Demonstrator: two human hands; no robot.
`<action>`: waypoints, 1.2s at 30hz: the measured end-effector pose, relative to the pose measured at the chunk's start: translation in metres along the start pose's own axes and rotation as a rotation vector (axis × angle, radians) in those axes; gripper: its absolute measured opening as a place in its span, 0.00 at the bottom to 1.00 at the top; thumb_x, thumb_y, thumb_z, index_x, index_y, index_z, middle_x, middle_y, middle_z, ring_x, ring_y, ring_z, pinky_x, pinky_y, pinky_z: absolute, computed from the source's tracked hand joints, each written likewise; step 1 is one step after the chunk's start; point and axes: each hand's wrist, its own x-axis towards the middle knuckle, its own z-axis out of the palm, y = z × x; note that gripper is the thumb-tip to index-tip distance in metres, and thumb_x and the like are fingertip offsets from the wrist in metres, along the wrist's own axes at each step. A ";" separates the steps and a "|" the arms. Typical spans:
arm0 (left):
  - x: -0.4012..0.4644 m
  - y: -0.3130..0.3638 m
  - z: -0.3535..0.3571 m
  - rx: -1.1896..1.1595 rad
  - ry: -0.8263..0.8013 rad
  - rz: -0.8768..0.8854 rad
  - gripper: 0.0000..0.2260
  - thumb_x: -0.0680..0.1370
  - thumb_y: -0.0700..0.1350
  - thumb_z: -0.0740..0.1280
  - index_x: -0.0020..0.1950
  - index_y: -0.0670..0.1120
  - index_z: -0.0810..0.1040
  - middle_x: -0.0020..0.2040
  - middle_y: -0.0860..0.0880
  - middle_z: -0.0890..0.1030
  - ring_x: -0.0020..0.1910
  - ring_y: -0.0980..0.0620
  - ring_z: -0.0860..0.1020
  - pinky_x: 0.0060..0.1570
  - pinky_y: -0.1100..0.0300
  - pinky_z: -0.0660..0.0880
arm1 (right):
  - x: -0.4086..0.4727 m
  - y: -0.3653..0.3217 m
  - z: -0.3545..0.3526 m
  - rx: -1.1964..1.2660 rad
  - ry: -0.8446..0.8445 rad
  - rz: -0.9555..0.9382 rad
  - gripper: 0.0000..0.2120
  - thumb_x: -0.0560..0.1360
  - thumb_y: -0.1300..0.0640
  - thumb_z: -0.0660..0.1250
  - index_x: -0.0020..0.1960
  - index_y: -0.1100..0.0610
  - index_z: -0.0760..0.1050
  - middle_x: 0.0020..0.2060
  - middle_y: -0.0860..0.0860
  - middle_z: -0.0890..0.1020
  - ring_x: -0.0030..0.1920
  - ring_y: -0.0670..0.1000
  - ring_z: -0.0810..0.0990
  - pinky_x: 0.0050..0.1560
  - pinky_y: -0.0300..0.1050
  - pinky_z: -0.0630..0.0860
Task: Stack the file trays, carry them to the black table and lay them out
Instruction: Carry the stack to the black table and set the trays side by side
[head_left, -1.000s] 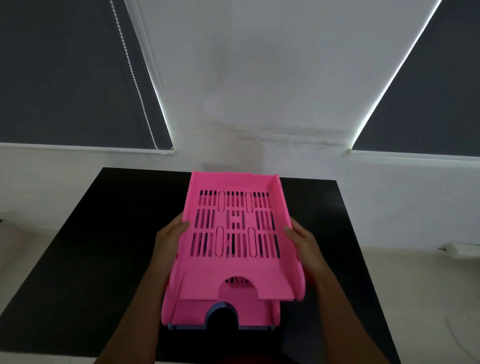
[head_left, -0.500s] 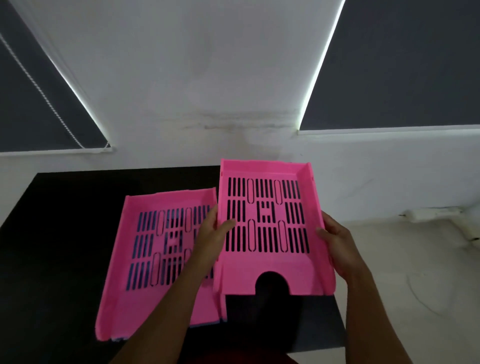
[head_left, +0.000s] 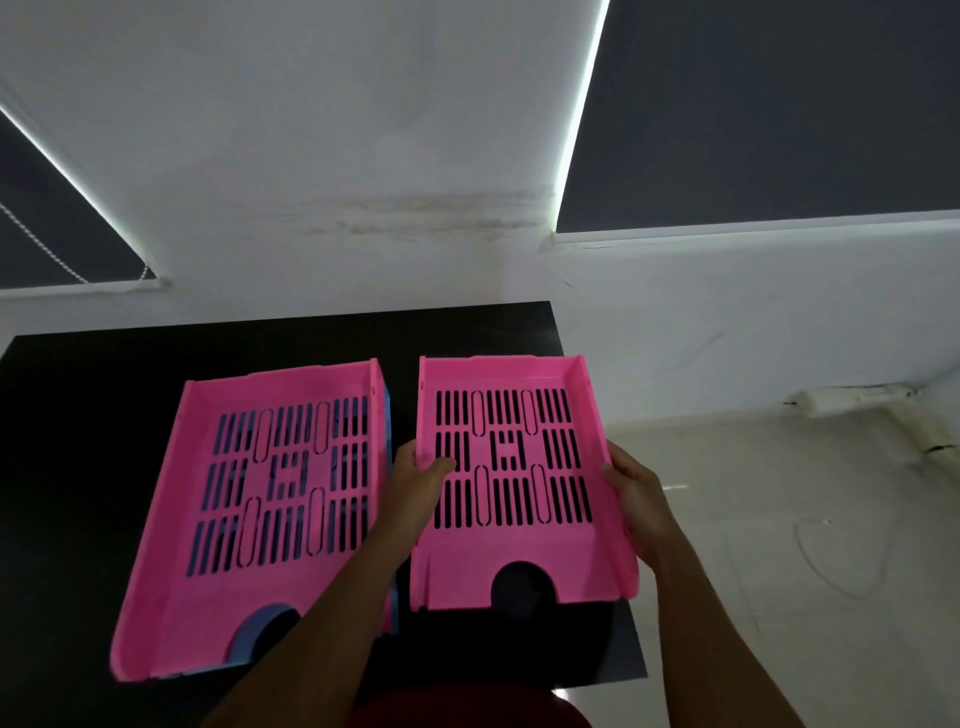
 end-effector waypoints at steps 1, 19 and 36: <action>-0.002 0.002 0.000 0.029 0.010 -0.028 0.34 0.69 0.56 0.69 0.75 0.48 0.71 0.69 0.45 0.79 0.65 0.41 0.79 0.66 0.39 0.75 | 0.002 0.000 0.002 -0.011 -0.005 0.006 0.18 0.83 0.61 0.58 0.62 0.45 0.81 0.50 0.52 0.89 0.48 0.56 0.89 0.49 0.55 0.85; 0.013 -0.004 -0.012 0.083 0.025 -0.010 0.37 0.68 0.62 0.68 0.76 0.52 0.69 0.71 0.46 0.78 0.65 0.44 0.80 0.64 0.39 0.77 | 0.005 -0.017 0.038 -0.351 0.134 -0.090 0.20 0.83 0.58 0.60 0.74 0.55 0.71 0.68 0.55 0.79 0.66 0.58 0.79 0.69 0.59 0.74; -0.043 0.014 -0.166 -0.063 0.264 0.312 0.17 0.82 0.41 0.66 0.72 0.46 0.77 0.68 0.49 0.79 0.61 0.58 0.78 0.57 0.71 0.71 | -0.048 -0.025 0.227 -0.210 -0.159 -0.174 0.24 0.82 0.57 0.65 0.77 0.58 0.68 0.74 0.53 0.73 0.72 0.49 0.72 0.67 0.40 0.67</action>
